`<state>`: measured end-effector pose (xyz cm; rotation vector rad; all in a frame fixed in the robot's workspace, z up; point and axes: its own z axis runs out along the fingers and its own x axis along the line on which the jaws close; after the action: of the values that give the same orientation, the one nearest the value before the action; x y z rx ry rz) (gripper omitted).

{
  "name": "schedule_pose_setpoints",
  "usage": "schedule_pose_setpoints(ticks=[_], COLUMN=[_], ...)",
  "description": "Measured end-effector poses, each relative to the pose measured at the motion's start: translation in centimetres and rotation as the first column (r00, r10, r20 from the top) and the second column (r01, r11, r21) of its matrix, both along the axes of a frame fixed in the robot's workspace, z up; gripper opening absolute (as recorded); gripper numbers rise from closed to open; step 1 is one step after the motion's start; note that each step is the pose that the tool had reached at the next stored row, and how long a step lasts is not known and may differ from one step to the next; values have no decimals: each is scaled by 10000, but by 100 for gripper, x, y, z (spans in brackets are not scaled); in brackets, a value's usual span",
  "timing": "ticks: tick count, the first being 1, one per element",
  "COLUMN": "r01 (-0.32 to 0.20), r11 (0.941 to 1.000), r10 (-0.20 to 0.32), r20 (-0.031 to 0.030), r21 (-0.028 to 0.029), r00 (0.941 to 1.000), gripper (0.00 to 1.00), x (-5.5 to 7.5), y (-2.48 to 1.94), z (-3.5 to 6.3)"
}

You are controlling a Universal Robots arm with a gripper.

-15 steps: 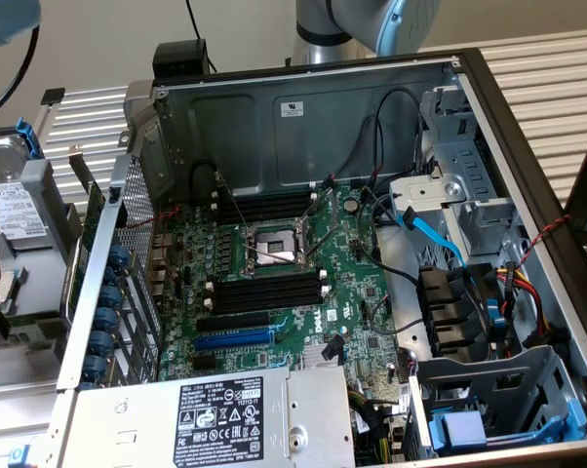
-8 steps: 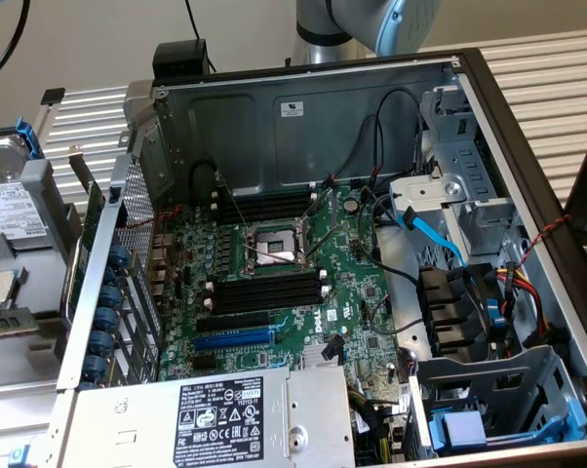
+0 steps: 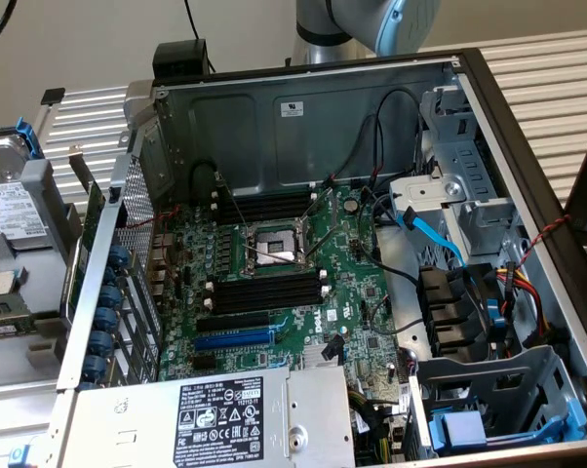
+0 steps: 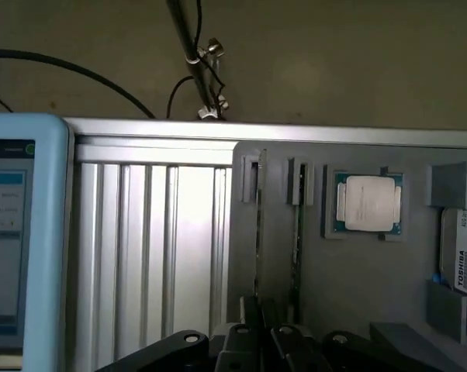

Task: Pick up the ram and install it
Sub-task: 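Pick up the ram and move it above insertion slot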

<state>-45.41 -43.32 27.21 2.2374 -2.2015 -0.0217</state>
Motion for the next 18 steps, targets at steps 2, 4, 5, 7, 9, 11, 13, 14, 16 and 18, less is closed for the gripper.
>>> schedule_pose_setpoints(ticks=[2, 4, 5, 7, 9, 11, 13, 14, 16, 18], r01=[0, 0, 0, -1, -1, -1, 0, 0, 0, 0], r11=[10000, 10000, 10000, 10000, 10000, 10000, 10000, 10000, 10000, 10000], r10=[0, 0, 0, 1, 1, 1, 0, 0, 0, 0], r20=[0, 1, 0, -1, 0, 0, 0, 0, 1, 1], r21=[0, 0, 0, 0, 0, 0, 0, 0, -1, -1], r00=[10000, 10000, 10000, 10000, 10000, 10000, 10000, 10000, 10000, 10000], gripper=[13, 13, 13, 13, 13, 13, 13, 13, 13, 13], x=[1, 2, 3, 6, 17, 43, 75, 90, 132, 187], y=[0, 0, 0, 0, -1, 0, 0, 0, 0, 0], z=[56, 103, 125, 163, 207, 269, 352, 396, 472, 545])
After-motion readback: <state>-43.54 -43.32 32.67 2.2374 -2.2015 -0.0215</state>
